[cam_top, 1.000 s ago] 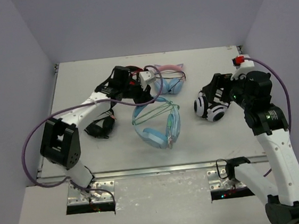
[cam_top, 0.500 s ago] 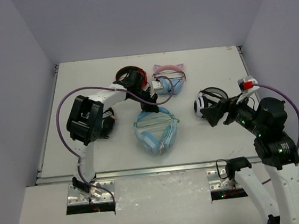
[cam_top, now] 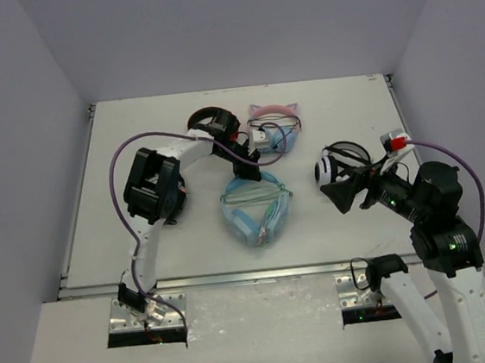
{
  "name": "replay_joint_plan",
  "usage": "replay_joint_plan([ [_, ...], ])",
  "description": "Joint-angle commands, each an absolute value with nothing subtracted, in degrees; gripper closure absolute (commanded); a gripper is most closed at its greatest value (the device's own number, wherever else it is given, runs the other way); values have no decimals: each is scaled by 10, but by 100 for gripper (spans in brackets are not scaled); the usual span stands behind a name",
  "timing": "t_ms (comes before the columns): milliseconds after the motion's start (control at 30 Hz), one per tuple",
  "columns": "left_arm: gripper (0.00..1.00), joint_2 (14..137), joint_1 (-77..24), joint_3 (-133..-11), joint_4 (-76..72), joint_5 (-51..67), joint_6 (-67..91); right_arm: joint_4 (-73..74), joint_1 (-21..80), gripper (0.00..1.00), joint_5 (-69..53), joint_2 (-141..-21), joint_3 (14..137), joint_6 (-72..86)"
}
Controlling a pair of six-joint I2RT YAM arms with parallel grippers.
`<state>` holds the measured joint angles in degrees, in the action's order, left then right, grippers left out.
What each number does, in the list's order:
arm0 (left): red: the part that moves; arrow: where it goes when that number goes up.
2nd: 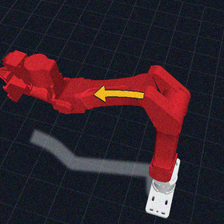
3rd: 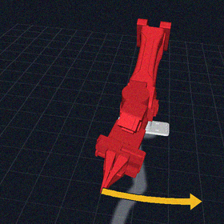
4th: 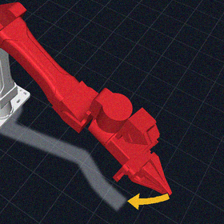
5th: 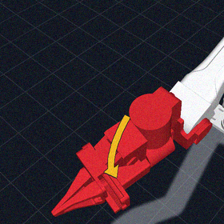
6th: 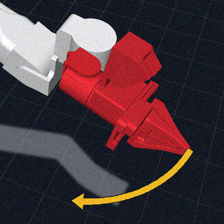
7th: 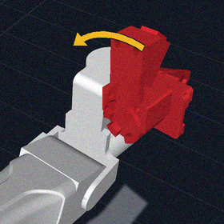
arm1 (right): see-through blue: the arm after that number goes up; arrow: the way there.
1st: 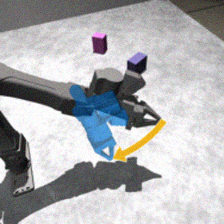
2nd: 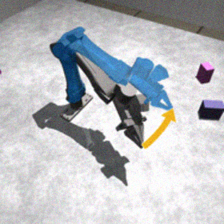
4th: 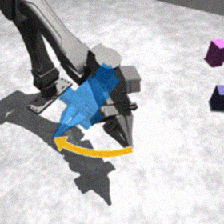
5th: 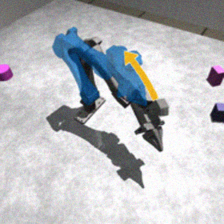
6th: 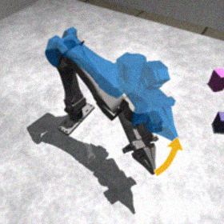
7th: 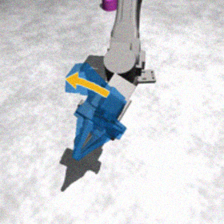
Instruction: Wrap the headphones
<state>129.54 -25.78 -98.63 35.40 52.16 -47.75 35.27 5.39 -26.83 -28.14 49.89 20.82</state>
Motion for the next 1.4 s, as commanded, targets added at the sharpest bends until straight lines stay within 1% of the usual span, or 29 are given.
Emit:
replay_joint_plan([
  [0,78,1284,-254,-993,370,566,-462,343,54,1,-281,-276,513,212],
  [267,65,1240,-256,-959,299,498,-388,345,54,1,-276,-265,526,214],
  [400,63,1217,-258,-957,271,451,-353,347,54,1,-271,-264,531,209],
  [600,62,1196,-267,-955,232,325,-308,355,54,1,-244,-260,545,198],
  [700,62,1182,-273,-954,215,295,-287,358,54,1,-239,-262,549,195],
  [767,62,1162,-275,-957,195,255,-255,360,54,1,-242,-272,552,190],
  [800,62,1151,-274,-955,184,214,-214,362,54,1,-240,-275,552,188],
  [867,62,1106,-274,-952,153,165,-165,373,54,1,-209,-286,549,183],
  [900,60,1082,-273,-927,138,80,-96,377,54,1,-192,-287,544,178],
  [933,57,1057,-273,-903,105,37,-62,388,54,1,-146,-288,541,174],
  [967,49,993,-269,-877,89,2,-31,395,54,1,-121,-290,539,163],
  [1000,19,957,-267,-820,75,-81,30,403,54,1,-94,-293,537,157],
  [1033,0,891,-265,-791,57,-117,53,421,54,1,-44,-293,537,154],
  [1067,0,862,-262,-767,55,-162,74,429,54,1,-20,-294,537,148],
  [1100,0,833,-259,-746,62,-250,125,435,54,1,-4,-293,540,147],
  [1133,0,781,-256,-717,89,-284,147,445,54,1,1,-292,541,144],
  [1200,0,733,-245,-700,158,-372,197,456,54,1,16,-287,549,135],
  [1267,0,663,-237,-676,200,-410,210,476,54,1,18,-287,555,133],
  [1300,0,608,-237,-664,216,-442,209,485,54,1,18,-284,560,132],
  [1367,0,554,-236,-622,219,-462,200,490,54,1,9,-280,559,128],
])
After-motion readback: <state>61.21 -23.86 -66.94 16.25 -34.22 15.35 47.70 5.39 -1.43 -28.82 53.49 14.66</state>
